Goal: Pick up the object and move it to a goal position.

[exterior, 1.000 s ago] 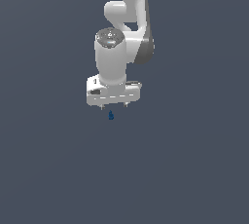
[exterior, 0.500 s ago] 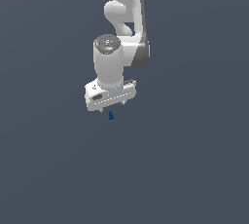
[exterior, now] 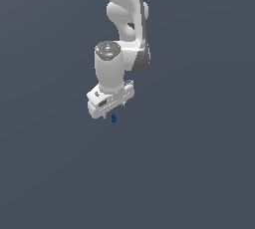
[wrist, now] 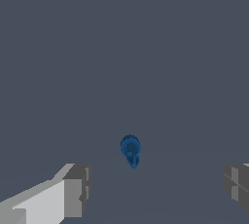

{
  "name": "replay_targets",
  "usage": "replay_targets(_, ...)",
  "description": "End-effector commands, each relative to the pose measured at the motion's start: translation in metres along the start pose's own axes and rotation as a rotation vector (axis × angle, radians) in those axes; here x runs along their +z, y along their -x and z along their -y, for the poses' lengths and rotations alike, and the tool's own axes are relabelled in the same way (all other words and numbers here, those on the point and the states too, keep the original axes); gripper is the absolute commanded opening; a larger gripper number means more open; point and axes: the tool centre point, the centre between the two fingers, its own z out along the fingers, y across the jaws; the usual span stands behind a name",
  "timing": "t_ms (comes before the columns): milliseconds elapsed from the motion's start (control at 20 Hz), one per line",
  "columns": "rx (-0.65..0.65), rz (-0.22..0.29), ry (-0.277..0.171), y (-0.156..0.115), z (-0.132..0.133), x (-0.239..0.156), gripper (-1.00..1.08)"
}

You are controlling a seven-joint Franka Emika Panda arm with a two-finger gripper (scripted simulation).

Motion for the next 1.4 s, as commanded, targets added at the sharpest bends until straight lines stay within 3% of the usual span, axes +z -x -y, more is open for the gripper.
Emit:
replay_targets(0,-0.069,0.000,-0.001,0.003,0.000,0.005,1.00)
replay_targets(900,-0.550,-0.013,-0.011,0.021,0.005,0.034,1.00)
replay_targets(1350,-0.716,-0.023,-0.012,0.027,0.008,0.043,1.00)
